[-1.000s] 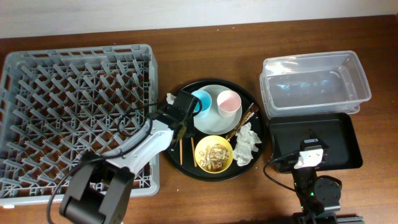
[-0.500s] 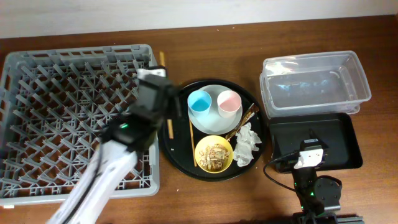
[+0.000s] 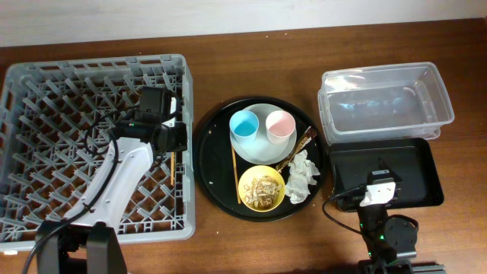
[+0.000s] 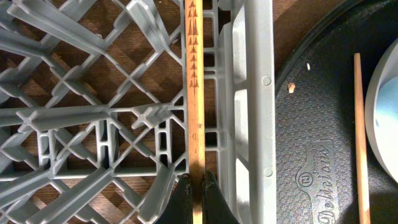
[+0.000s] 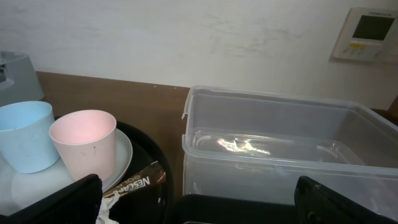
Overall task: Sort waste into correct bins and load items into the dishwasher rack
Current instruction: 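Grasp the second wooden chopstick with the left gripper and place it in the rack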
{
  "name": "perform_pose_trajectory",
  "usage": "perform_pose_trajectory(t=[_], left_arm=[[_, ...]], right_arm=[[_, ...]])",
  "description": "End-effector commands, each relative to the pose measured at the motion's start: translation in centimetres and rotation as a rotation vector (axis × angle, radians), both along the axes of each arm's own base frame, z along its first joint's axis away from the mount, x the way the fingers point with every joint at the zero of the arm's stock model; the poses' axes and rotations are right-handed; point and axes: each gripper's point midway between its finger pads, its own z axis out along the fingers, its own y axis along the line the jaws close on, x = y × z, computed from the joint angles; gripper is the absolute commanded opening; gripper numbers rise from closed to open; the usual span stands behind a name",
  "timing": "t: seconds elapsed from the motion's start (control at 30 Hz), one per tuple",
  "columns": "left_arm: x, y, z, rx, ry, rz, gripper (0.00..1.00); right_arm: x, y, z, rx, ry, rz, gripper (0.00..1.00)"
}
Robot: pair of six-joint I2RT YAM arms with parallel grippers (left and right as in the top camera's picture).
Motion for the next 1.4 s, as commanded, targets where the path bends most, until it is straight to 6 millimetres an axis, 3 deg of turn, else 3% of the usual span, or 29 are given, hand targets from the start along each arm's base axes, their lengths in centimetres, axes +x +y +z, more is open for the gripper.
perform_pose_trajectory(t=[0.0, 0.07, 0.2, 0.27, 0.3, 0.33, 0.37, 0.4, 0.43, 0.5, 0.53, 0.67, 0.77, 0.93, 1.1, 1.23, 1.37], left_arm=[[0.4, 0.0, -0.2, -0.002, -0.007, -0.003, 0.14], [0.4, 0.0, -0.1, -0.003, -0.009, -0.003, 0.37], [1.0, -0.1, 0.5, -0.007, -0.031, -0.004, 0.38], [1.3, -0.3, 2.0, -0.02, -0.054, 0.004, 0.38], [1.2, -0.4, 3.7, -0.043, -0.074, 0.025, 0.38], [0.5, -1.8, 6.1, -0.136, -0.099, -0.002, 0.38], [-0.8, -4.5, 8.2, -0.295, -0.104, -0.08, 0.62], [-1.7, -6.5, 9.3, -0.402, -0.095, -0.144, 0.73], [-2.2, -7.6, 9.7, -0.453, -0.081, -0.179, 0.73], [-3.1, -8.7, 8.8, -0.445, -0.04, -0.173, 0.51], [-3.7, -9.1, 7.4, -0.384, -0.013, -0.105, 0.45], [-5.0, -11.1, 4.9, -0.261, -0.016, -0.014, 0.34], [-5.2, -12.3, 2.3, -0.188, 0.011, 0.016, 0.33], [-5.4, -14.4, -3.9, -0.192, 0.161, -0.002, 0.33], [-6.5, -15.6, -7.0, -0.152, 0.228, -0.033, 0.33], [-7.0, -15.4, -9.2, -0.115, 0.272, -0.03, 0.32], [-6.9, -14.8, -9.9, -0.079, 0.273, -0.019, 0.32]], right_arm=[[0.0, -0.2, -0.2, 0.001, 0.003, -0.008, 0.99], [0.0, -0.2, -0.2, 0.001, 0.003, -0.008, 0.99], [0.0, -0.2, -0.2, 0.001, 0.003, -0.008, 0.99], [0.0, -0.2, -0.2, 0.001, 0.003, -0.008, 0.99], [0.0, -0.2, -0.2, 0.001, 0.003, -0.008, 0.99], [0.0, -0.2, -0.2, 0.001, 0.003, -0.008, 0.99], [0.0, -0.2, -0.2, 0.001, 0.003, -0.008, 0.99], [0.0, -0.2, -0.2, 0.001, 0.003, -0.008, 0.99], [0.0, -0.2, -0.2, 0.001, 0.003, -0.008, 0.99], [0.0, -0.2, -0.2, 0.001, 0.003, -0.008, 0.99], [0.0, -0.2, -0.2, 0.001, 0.003, -0.008, 0.99], [0.0, -0.2, -0.2, 0.001, 0.003, -0.008, 0.99], [0.0, -0.2, -0.2, 0.001, 0.003, -0.008, 0.99], [0.0, -0.2, -0.2, 0.001, 0.003, -0.008, 0.99], [0.0, -0.2, -0.2, 0.001, 0.003, -0.008, 0.99], [0.0, -0.2, -0.2, 0.001, 0.003, -0.008, 0.99], [0.0, -0.2, -0.2, 0.001, 0.003, -0.008, 0.99]])
